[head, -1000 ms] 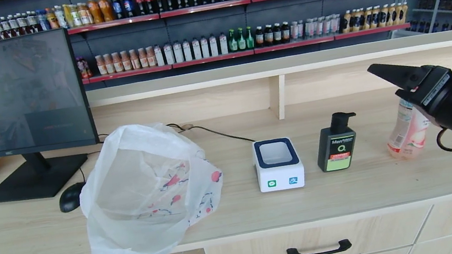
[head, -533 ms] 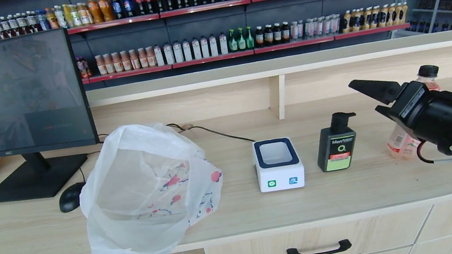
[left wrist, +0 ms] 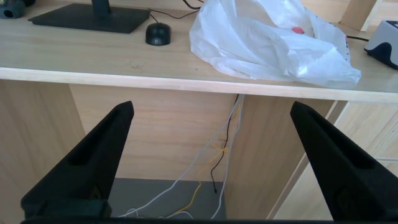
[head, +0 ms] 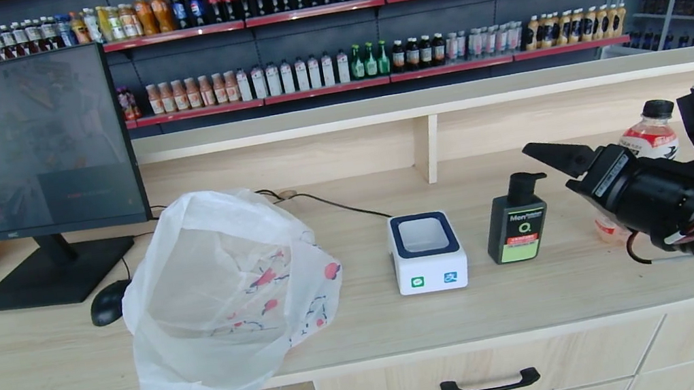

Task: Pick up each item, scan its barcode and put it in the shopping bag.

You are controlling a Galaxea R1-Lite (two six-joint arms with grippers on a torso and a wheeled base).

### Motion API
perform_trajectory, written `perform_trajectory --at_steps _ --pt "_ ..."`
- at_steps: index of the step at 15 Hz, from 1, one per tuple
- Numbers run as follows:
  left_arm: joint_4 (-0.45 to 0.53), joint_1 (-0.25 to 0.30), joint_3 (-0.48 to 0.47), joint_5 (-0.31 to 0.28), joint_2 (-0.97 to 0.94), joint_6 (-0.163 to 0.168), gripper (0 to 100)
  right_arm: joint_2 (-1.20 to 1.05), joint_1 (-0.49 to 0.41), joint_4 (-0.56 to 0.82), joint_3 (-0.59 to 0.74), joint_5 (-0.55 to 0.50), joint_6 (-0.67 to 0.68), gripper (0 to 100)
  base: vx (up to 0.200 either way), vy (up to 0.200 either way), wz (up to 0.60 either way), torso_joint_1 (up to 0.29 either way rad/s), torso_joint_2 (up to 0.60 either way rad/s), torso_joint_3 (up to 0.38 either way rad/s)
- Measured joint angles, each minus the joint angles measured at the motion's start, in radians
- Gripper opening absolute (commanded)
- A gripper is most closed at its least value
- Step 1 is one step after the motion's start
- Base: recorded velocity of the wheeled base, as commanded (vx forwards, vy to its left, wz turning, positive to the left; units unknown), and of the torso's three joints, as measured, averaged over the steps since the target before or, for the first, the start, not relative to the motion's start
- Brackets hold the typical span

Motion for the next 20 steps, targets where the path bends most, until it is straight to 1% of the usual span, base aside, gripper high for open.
perform_trajectory --at_steps 2,4,8,20 --pt "0.0 0.0 0.0 0.0 0.0 0.0 100 0.012 0.023 -0.001 0.008 -0.029 0.012 100 0.0 0.0 0.0 0.0 0.0 0.0" --pt "0.0 0.0 0.0 0.0 0.0 0.0 100 0.022 0.031 -0.004 0.015 -0.032 0.013 100 0.0 0.0 0.0 0.0 0.0 0.0" --pt "0.0 0.0 0.0 0.0 0.0 0.0 100 0.06 0.034 -0.069 0.025 -0.035 0.013 100 0.0 0.0 0.0 0.0 0.0 0.0" --pt "0.0 0.0 0.0 0.0 0.0 0.0 100 0.113 0.035 -0.085 0.031 -0.035 0.014 100 0.0 0.0 0.0 0.0 0.0 0.0"
